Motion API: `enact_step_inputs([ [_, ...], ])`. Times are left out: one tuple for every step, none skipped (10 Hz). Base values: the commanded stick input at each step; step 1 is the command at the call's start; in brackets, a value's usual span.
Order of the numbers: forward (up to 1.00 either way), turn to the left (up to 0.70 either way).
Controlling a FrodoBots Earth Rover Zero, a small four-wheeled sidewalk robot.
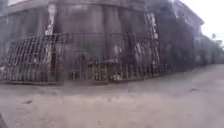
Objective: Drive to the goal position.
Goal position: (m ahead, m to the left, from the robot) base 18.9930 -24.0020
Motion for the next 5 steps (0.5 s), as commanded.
enact_step_inputs([
  [0.0, -0.45],
  [0.0, -0.45],
  [0.0, -0.45],
  [0.0, -0.45],
  [0.0, -0.45],
])
